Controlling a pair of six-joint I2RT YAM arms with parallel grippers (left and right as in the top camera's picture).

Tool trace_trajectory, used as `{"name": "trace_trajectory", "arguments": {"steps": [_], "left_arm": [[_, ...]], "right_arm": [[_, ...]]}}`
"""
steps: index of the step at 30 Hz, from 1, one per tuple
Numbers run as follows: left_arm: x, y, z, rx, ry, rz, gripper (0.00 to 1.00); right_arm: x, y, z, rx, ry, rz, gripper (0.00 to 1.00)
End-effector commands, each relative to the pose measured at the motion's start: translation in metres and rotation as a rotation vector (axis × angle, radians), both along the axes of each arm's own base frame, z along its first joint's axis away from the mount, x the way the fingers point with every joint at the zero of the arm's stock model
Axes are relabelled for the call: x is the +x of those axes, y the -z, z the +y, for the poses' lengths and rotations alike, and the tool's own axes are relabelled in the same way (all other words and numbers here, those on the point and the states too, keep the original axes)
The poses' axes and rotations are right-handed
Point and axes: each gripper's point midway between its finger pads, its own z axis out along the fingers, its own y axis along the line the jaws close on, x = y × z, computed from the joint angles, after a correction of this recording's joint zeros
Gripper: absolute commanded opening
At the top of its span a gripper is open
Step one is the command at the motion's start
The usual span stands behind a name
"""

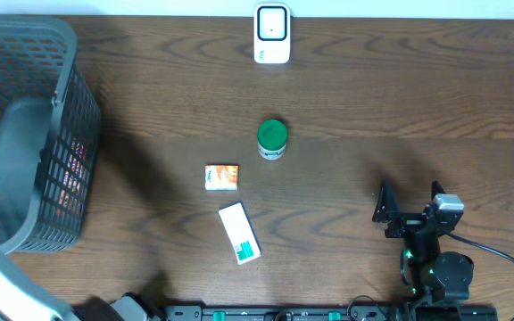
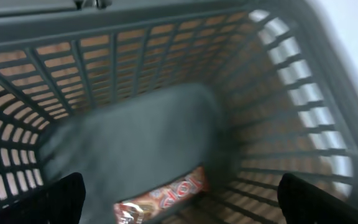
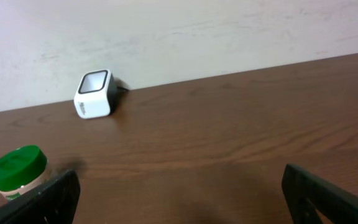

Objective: Scan the item barcode
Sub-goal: 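Reach into the basket and grasp the red TOP chocolate bar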

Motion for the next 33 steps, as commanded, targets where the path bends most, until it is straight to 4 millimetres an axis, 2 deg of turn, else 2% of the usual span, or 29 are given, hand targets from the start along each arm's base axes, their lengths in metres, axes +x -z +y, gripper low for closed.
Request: {"name": "trace_trajectory", "arguments": {"steps": [1, 5, 7, 9, 13, 19, 23, 29, 33], "left_arm": [[0.01, 0.033, 0.013, 0.033, 0.133, 0.14, 0.99], [0.018, 0.096, 0.015, 0.047, 0.411, 0.349, 0.98], [0.025, 0.121, 0.005, 0.018, 0.549, 0.366, 0.98], [0.03, 0.137, -0.006, 0.006, 0.68, 0.361, 0.98], [0.027, 0.162, -0.012, -0.01, 0.796, 0.413, 1.0], [0.024, 0.194, -0.017, -0.092, 0.862, 0.461, 0.98], [0.029, 0.215, -0.032, -0.175, 0.945, 0.438, 0.98], [0.026, 0.252, -0.056, -0.295, 1.058, 0.497, 0.98], [0.027, 0.269, -0.066, -0.341, 1.101, 0.521, 0.98]], "right_arm": [[0.0, 0.0, 0.0, -0.015, 0.002, -0.002, 0.99], [0.0, 0.0, 0.0, -0.015, 0.002, -0.002, 0.99], [0.0, 0.0, 0.0, -0.015, 0.002, -0.002, 0.99], [0.0, 0.0, 0.0, -0.015, 0.002, -0.002, 0.99], [0.0, 0.0, 0.0, -0.015, 0.002, -0.002, 0.99], [0.0, 0.0, 0.0, -0.015, 0.002, -0.002, 0.99], [0.0, 0.0, 0.0, -0.015, 0.002, -0.002, 0.99], [0.0, 0.0, 0.0, -0.015, 0.002, -0.002, 0.99], [0.0, 0.0, 0.0, -0.015, 0.002, -0.002, 0.99]]}}
